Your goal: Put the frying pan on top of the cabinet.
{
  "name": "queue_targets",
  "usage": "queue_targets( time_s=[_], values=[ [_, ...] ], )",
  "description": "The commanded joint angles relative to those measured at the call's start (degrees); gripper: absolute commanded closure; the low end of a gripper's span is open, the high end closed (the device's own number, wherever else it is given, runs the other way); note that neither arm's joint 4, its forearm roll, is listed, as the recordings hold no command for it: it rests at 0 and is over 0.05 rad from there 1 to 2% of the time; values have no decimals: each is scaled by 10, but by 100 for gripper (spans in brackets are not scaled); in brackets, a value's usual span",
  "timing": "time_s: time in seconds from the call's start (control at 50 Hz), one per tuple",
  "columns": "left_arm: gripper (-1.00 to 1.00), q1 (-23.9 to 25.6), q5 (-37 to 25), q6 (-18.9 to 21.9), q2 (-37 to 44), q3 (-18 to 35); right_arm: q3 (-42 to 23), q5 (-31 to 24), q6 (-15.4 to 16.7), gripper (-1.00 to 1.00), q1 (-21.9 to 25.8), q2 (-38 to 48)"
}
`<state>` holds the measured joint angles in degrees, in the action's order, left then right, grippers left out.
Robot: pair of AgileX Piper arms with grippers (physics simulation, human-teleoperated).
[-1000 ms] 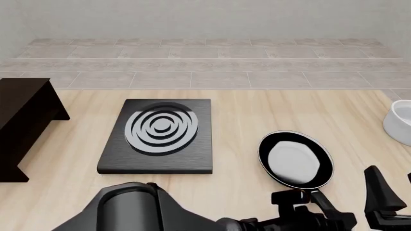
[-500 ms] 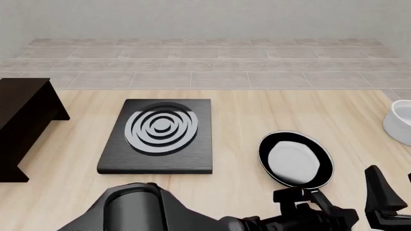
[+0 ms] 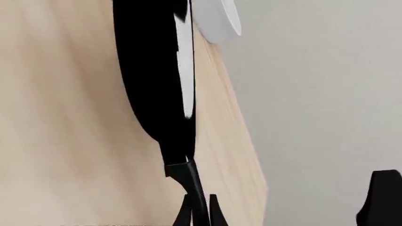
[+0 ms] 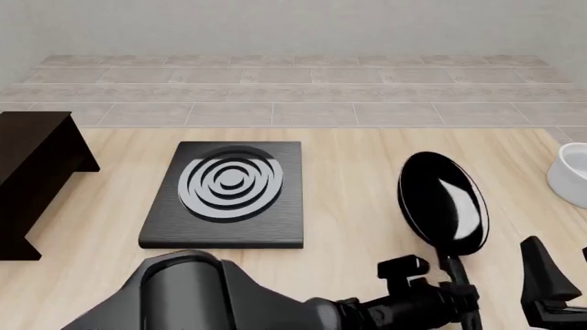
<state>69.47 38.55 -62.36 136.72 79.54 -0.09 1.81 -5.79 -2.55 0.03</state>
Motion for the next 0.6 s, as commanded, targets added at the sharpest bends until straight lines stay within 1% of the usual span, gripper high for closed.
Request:
queue_targets(
  time_s=[0.02, 0.1, 0.28, 0.48, 0.52, 0.6],
  values=[
    [100, -18, 8, 39, -15, -30, 0, -1, 4, -100, 2, 0],
    [100, -23, 9, 40, -22, -37, 1, -1, 5, -100, 2, 0],
    [100, -36, 11, 58, -43, -56, -1, -3, 5, -100, 2, 0],
    [100, -57, -4, 92, -104, -85, 0, -1, 6, -100, 2, 0],
    [100, -59, -6, 90, -109, -87, 1, -1, 6, -100, 2, 0],
    [100, -68, -11, 102, -133, -99, 1, -1, 7, -100, 4, 0]
  ],
)
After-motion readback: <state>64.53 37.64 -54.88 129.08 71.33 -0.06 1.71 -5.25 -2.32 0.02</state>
